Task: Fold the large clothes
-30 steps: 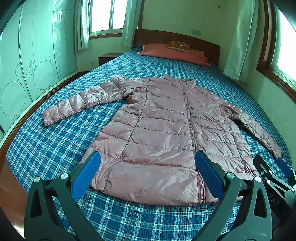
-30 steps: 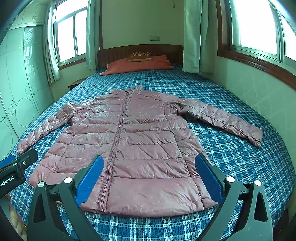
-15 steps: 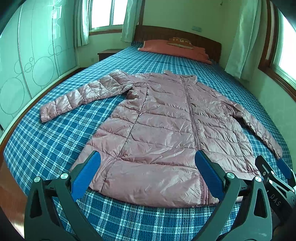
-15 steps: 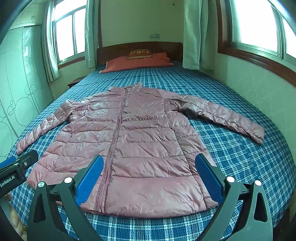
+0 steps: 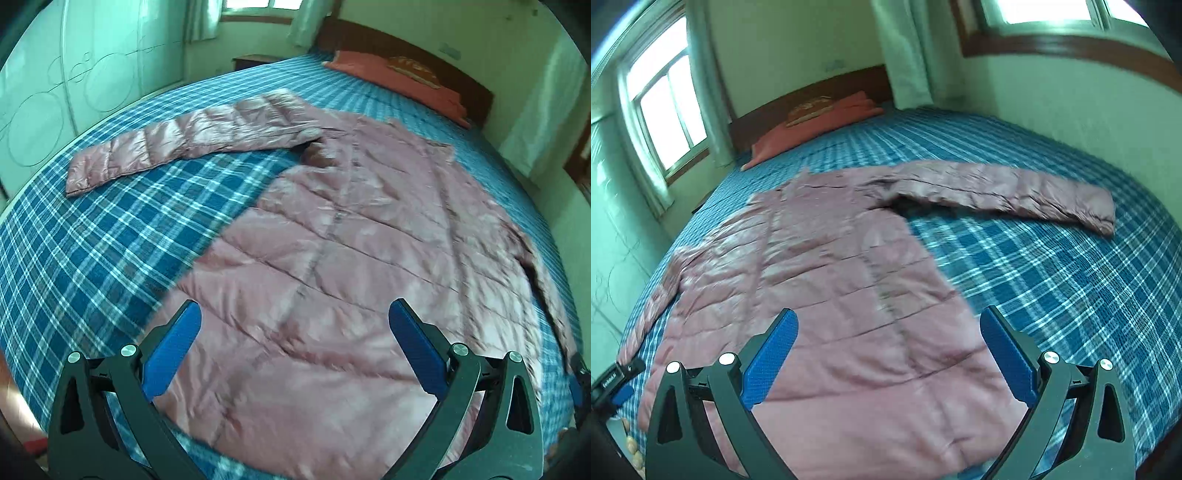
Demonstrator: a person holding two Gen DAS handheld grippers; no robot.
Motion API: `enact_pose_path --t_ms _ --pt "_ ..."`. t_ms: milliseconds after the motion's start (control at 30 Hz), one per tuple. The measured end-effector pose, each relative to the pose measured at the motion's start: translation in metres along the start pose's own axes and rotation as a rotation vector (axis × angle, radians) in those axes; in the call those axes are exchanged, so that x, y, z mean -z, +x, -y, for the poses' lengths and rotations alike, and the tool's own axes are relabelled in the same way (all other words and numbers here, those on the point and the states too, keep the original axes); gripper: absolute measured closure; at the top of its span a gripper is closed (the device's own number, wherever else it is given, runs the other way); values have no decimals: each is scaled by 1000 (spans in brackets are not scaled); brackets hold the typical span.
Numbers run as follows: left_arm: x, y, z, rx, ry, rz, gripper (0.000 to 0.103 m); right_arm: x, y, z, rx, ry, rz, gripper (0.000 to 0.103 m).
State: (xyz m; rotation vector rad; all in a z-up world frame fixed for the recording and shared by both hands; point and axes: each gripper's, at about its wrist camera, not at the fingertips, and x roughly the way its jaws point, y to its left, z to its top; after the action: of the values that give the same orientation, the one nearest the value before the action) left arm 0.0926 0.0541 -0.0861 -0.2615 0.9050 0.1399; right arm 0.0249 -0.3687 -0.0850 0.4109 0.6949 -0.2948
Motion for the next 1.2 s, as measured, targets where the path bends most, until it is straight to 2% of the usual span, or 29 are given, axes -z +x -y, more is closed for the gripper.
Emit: enact_pose_path --t_ms 133,167,200,233,267,500,633,833,1000,1067,1133,1200 --pt "-14 21 -13 -59 -30 -10 3 -20 24 58 27 134 8 7" --pt "-16 26 -15 -77 -35 -8 8 -23 27 68 35 155 7 22" --pt "-19 32 -19 -103 -42 -9 11 -27 36 88 61 206 -14 46" --pt "-21 37 -22 -120 -49 -15 20 -30 43 104 65 251 -28 49" --pt "-23 44 -25 -130 -62 -23 24 -32 48 117 52 292 -35 49" --pt "-29 73 -42 -175 -116 -66 23 -39 76 199 -34 559 6 45" --pt "-28 79 -44 -208 -110 -63 18 -45 83 219 -51 627 65 39" --pt "-19 71 -55 -251 -140 -42 15 -55 83 242 -95 723 176 36" --pt "-17 72 -57 -277 -121 -39 11 -49 77 265 -58 805 272 36" --pt "-13 70 -57 -283 -115 -37 10 -54 78 267 -41 803 278 36" --pt "-12 71 -57 -284 -116 -36 9 -62 80 268 -14 777 263 46" --pt "-12 72 -56 -281 -117 -40 8 -73 88 265 -18 737 223 78"
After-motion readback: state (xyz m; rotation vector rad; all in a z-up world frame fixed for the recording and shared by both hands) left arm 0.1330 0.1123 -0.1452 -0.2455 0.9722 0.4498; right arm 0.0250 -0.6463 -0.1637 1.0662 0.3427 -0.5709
